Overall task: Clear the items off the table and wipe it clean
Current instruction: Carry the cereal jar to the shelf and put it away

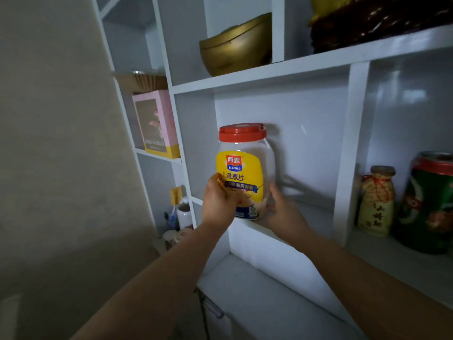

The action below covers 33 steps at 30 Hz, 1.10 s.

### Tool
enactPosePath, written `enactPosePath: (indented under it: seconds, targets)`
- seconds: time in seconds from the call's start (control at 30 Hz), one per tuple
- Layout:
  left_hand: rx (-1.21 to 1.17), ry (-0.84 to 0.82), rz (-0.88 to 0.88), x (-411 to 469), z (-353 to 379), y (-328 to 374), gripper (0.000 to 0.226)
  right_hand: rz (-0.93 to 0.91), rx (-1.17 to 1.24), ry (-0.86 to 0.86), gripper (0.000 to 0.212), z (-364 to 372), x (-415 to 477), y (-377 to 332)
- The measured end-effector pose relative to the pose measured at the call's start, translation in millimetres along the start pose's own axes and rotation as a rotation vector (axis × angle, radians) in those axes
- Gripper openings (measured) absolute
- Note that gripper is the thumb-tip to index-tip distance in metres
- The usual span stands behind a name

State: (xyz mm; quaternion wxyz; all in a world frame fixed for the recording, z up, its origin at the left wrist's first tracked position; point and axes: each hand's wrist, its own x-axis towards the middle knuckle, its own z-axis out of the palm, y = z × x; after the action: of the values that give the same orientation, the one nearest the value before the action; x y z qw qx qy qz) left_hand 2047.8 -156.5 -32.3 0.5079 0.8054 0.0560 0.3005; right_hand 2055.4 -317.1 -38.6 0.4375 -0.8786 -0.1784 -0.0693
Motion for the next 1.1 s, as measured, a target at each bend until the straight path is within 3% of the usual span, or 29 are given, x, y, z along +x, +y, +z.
enactPosePath:
  seconds: [0.07,0.17,0.27,0.33,0.53,0.77,0.97,1.1]
  targets:
    - [0.060,-0.017,-0.043,5,-2,-14,0.056,-0.002,-0.088,-0.060,0.075,0,7,-3]
    - [0.144,-0.004,-0.061,6,1,-19,0.070,0.030,-0.321,-0.016,0.068,-1,6,0]
    - [0.176,0.013,-0.106,2,12,-11,0.108,0.167,-0.540,0.059,0.057,-9,-1,10]
    - [0.222,0.035,-0.128,0,22,-9,0.124,0.230,-0.555,0.069,0.054,-13,-5,16]
    - [0.408,0.112,-0.265,10,30,-13,0.127,0.169,-0.552,0.093,0.053,-8,-6,24]
    - [0.411,0.162,-0.235,10,40,-15,0.110,0.111,-0.474,0.174,0.056,-2,-2,29]
    - [0.509,0.138,-0.222,16,71,-17,0.129,0.094,-0.413,0.242,0.061,2,1,34]
    - [0.567,0.122,-0.250,23,81,-11,0.127,0.067,-0.399,0.229,0.060,2,1,35]
